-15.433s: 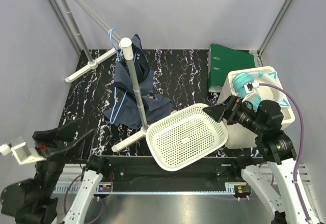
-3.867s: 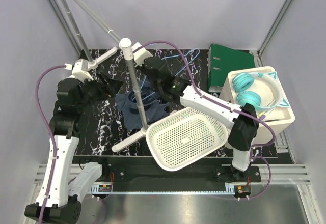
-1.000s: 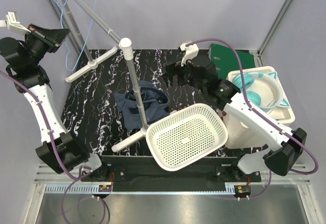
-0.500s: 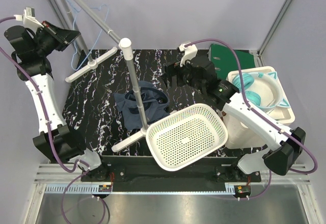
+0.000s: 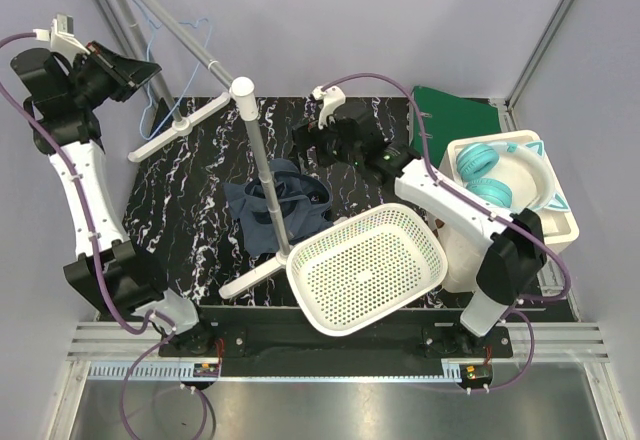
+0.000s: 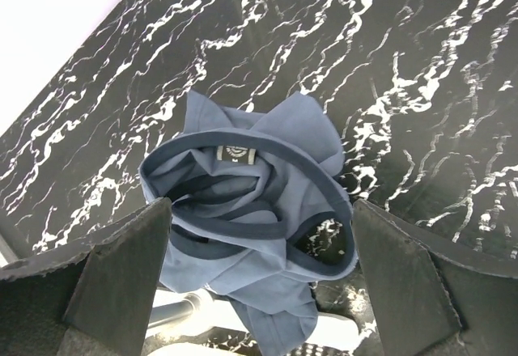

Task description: Remove the tank top from the hanger

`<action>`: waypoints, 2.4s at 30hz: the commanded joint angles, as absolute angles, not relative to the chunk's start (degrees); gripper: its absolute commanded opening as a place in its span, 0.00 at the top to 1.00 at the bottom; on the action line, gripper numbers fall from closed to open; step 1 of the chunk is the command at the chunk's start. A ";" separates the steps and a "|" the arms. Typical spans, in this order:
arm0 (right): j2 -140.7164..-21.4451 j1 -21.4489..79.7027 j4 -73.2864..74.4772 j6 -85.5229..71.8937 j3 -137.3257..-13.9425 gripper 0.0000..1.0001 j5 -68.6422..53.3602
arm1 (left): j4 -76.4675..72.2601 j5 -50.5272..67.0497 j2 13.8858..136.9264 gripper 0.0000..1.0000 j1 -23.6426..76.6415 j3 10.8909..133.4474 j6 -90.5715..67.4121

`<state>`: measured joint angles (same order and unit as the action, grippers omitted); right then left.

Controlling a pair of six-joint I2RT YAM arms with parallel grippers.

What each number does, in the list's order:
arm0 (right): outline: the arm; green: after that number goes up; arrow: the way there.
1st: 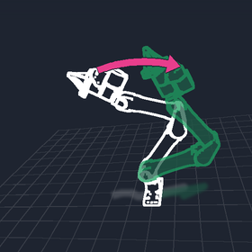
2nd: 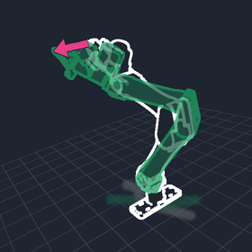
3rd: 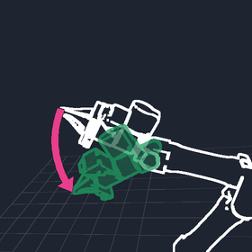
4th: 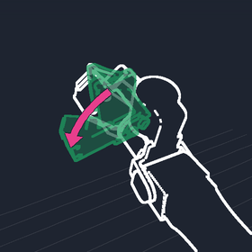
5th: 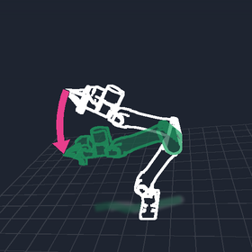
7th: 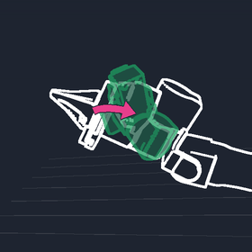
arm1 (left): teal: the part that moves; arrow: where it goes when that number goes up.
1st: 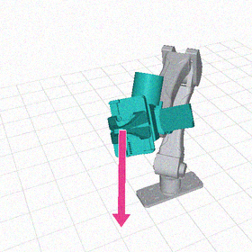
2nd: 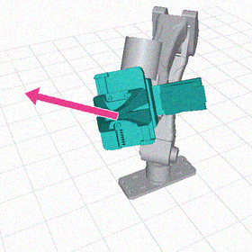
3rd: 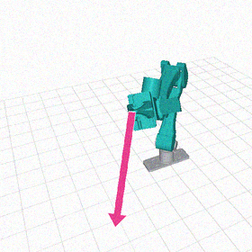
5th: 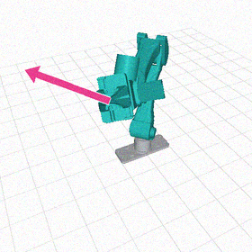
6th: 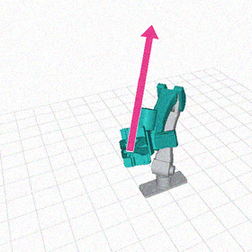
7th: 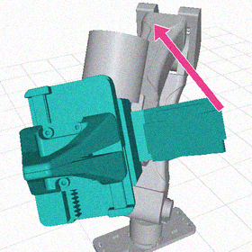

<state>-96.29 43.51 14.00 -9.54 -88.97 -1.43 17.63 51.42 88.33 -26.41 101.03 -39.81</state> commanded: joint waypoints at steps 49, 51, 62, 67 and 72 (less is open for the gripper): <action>-123.30 49.56 22.50 -2.90 -96.94 0.00 -14.46 | 24.87 20.31 38.59 0.16 -0.26 57.68 -26.19; -124.10 50.18 22.33 -4.47 -97.64 0.00 -10.04 | 24.87 19.17 36.58 0.16 -0.26 55.38 -26.28; -124.72 50.45 19.78 -11.95 -97.74 0.31 8.96 | 25.49 17.14 27.78 0.16 -0.35 43.78 -29.35; -122.62 50.36 17.06 -12.83 -96.16 0.64 8.45 | 25.75 18.10 27.07 0.16 -0.26 40.79 -29.71; -118.75 50.19 15.65 -12.57 -95.10 0.97 8.96 | 26.54 19.42 26.72 0.16 -0.26 40.43 -29.44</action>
